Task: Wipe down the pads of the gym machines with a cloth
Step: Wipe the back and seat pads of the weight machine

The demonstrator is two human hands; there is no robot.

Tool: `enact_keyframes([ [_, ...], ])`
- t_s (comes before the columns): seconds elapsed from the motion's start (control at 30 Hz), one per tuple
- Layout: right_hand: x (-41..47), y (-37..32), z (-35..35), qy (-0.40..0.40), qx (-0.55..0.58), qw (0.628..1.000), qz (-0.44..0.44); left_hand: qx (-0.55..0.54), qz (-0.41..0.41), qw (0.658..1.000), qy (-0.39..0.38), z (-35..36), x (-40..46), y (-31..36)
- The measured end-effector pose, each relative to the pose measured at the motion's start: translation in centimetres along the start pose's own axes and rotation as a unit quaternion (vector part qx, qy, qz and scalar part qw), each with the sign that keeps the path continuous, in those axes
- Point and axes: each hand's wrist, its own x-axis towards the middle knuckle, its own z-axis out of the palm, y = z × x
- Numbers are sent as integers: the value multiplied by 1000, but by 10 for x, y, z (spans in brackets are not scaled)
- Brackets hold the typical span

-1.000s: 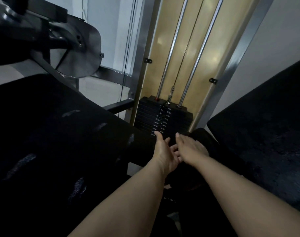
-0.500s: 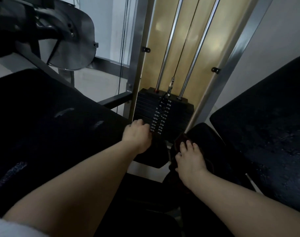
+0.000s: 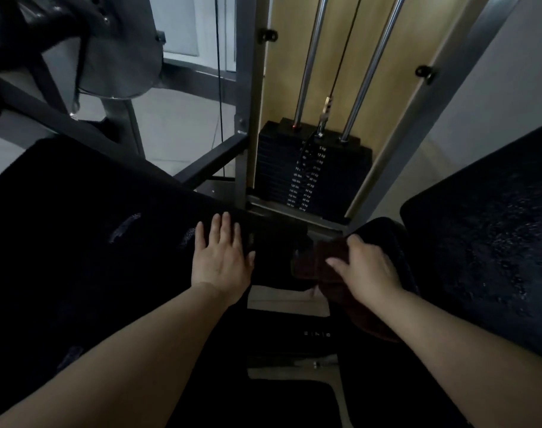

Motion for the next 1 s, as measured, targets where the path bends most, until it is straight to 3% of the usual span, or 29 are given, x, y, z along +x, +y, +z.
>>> enact_keyframes([
  [0.03,8,1,0,5,98,993,64,-11,-4,1000,-6,1,0,0],
  [0.13,24,3,5,53,345,915,204,-23,-9,1000,-7,2,3,3],
  [0.23,16,-13,14,128,414,884,178,-24,-6,1000,-7,3,2,4],
  [0.3,11,-35,28,111,460,875,102,-28,-5,1000,4,4,3,3],
  [0.37,19,-53,52,-4,444,896,22,-30,-9,999,6,7,5,2],
  [0.43,28,-67,82,-107,303,947,-12,-31,-3,1000,4,10,6,2],
  [0.5,32,-73,106,-56,153,986,-27,-29,-3,1000,7,12,6,2],
  [0.57,42,-75,114,-2,103,995,-11,-40,-1,999,13,13,6,0],
  [0.77,124,-60,110,13,116,987,114,-60,11,997,44,16,5,-1],
  [1.0,103,-47,116,56,143,984,88,-110,44,991,57,4,-2,-12],
])
